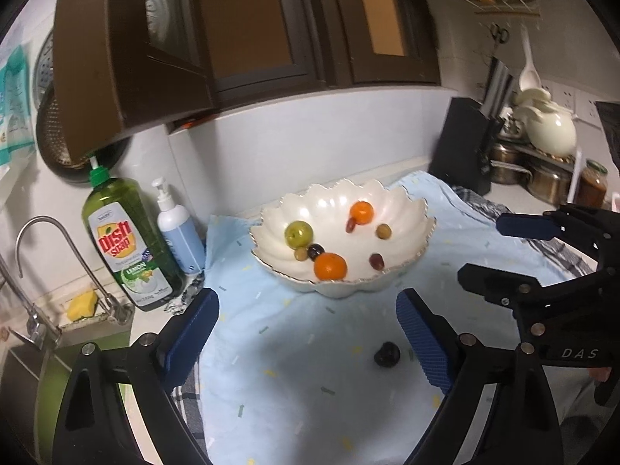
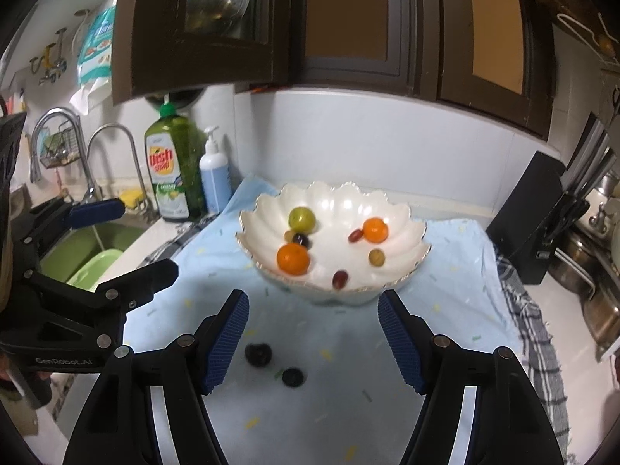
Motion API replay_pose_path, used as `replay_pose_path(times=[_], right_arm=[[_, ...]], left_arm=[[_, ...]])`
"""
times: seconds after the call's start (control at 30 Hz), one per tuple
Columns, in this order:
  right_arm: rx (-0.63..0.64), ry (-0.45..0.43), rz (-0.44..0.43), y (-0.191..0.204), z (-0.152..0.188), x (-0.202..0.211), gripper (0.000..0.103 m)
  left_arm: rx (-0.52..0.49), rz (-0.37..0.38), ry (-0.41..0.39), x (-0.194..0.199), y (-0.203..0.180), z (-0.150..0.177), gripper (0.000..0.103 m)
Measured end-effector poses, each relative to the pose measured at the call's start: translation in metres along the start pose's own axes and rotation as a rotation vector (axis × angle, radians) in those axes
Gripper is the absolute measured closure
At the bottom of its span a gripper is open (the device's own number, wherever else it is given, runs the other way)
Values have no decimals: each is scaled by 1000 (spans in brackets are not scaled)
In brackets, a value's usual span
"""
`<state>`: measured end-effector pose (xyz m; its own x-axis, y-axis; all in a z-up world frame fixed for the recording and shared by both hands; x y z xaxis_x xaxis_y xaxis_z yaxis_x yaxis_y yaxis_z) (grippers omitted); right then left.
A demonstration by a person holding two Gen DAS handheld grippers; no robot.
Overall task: Organize fruits
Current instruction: 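Withdraw both tools from the bowl toward the dark plums on the cloth, then grasp a dark plum with the left tool while the right tool grasps another dark plum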
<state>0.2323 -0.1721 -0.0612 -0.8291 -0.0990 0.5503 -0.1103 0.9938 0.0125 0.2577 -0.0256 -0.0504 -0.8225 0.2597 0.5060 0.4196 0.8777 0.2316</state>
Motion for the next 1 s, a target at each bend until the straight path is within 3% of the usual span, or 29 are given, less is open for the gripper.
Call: replay_pose_path(times=[0.2, 0.53, 1.0], right_arm=[[11, 59, -10, 2, 17, -9, 39], [4, 179, -50, 0, 40, -44, 56], [8, 332, -131, -5, 62, -88, 68]], left_arm=[[-64, 63, 30, -10, -11, 15, 16], [-85, 236, 160, -51, -26, 40, 28], [-139, 335, 243, -90, -46, 53, 40]])
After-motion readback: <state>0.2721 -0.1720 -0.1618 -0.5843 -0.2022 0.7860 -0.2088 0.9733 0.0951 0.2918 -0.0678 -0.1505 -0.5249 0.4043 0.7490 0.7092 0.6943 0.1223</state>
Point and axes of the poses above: each gripper's, at about its wrist camera, not at the fingertips, and x roughly against the way its jaws point, y to its left, z to its underside, the point moved 1 cm from there along -x, roughly the way its jaws point, and after that the axes turned 4 degrees about -x, right-handed, at the moved point
